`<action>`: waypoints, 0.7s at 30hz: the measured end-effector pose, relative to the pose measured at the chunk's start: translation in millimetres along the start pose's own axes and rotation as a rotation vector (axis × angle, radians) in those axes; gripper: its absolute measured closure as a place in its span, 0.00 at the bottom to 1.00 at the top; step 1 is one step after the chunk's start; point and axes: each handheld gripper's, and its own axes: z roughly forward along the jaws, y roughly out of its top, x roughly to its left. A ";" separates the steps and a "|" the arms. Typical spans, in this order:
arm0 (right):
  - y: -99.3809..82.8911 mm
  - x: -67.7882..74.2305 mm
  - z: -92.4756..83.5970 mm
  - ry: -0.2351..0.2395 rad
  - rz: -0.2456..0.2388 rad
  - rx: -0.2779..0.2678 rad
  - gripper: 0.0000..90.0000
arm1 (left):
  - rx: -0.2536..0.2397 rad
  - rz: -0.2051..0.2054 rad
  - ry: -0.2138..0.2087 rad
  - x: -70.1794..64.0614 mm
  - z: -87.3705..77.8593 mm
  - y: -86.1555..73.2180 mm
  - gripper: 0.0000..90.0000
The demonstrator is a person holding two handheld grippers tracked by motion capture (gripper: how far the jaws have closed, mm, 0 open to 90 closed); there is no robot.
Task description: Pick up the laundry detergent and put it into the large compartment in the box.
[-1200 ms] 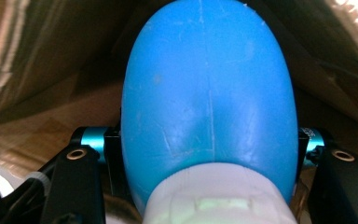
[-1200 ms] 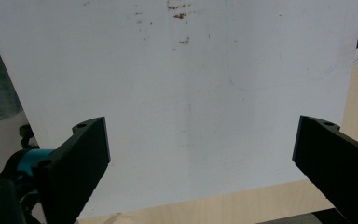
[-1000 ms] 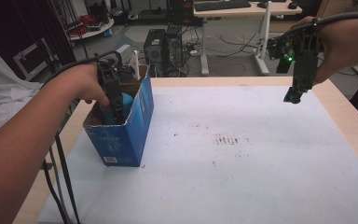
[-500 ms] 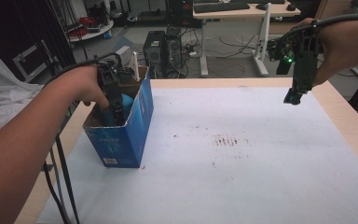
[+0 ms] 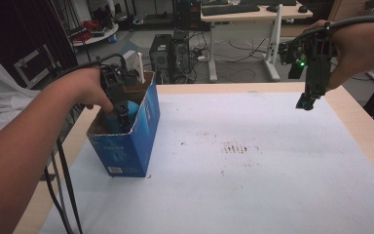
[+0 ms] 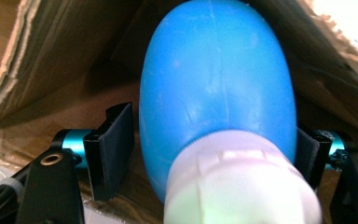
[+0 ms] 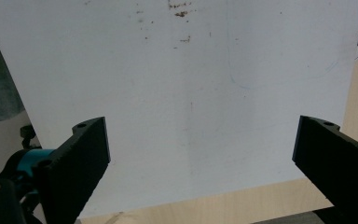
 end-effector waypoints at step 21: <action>-0.9 0.2 -0.9 0.002 -0.003 -0.004 0.03 | -0.024 0.004 0.035 -5.5 -42.2 -13.8 0.20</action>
